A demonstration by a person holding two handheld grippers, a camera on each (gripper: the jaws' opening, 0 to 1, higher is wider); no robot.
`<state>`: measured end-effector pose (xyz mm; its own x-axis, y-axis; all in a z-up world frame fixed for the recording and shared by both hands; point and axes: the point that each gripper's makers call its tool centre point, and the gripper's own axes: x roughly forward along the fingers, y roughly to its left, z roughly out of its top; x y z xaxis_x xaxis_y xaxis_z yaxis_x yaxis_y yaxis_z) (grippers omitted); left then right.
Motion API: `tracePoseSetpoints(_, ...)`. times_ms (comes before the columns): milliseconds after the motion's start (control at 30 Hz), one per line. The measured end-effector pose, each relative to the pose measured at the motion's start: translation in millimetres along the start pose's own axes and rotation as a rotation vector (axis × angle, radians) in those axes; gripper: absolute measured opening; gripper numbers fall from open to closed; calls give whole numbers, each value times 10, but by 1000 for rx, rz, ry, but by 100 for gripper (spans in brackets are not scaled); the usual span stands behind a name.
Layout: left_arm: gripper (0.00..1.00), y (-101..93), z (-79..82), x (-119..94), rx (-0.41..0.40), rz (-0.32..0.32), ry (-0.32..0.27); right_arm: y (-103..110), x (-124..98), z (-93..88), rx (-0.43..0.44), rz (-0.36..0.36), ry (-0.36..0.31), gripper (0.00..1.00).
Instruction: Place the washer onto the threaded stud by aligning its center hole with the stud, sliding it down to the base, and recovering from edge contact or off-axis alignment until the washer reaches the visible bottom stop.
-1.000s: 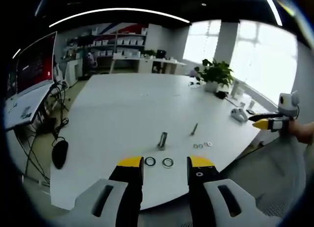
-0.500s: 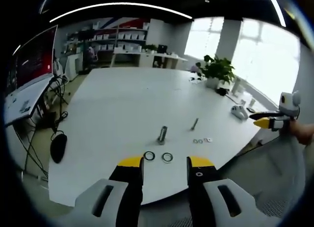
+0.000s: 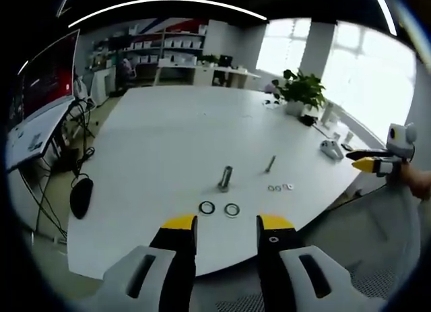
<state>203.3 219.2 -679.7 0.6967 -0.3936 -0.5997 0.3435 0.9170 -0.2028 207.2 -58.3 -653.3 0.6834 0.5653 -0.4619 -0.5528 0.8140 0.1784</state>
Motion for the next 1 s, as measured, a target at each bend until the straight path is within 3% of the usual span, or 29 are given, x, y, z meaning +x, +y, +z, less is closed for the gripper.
tracePoseSetpoints(500,32,-31,-45,14,4,-20,28,0,5,-16,-8,-3,11,36)
tracePoseSetpoints(1000,34,-4,15,-18,6,-1,-12,13,16,-73,-30,7,41,36)
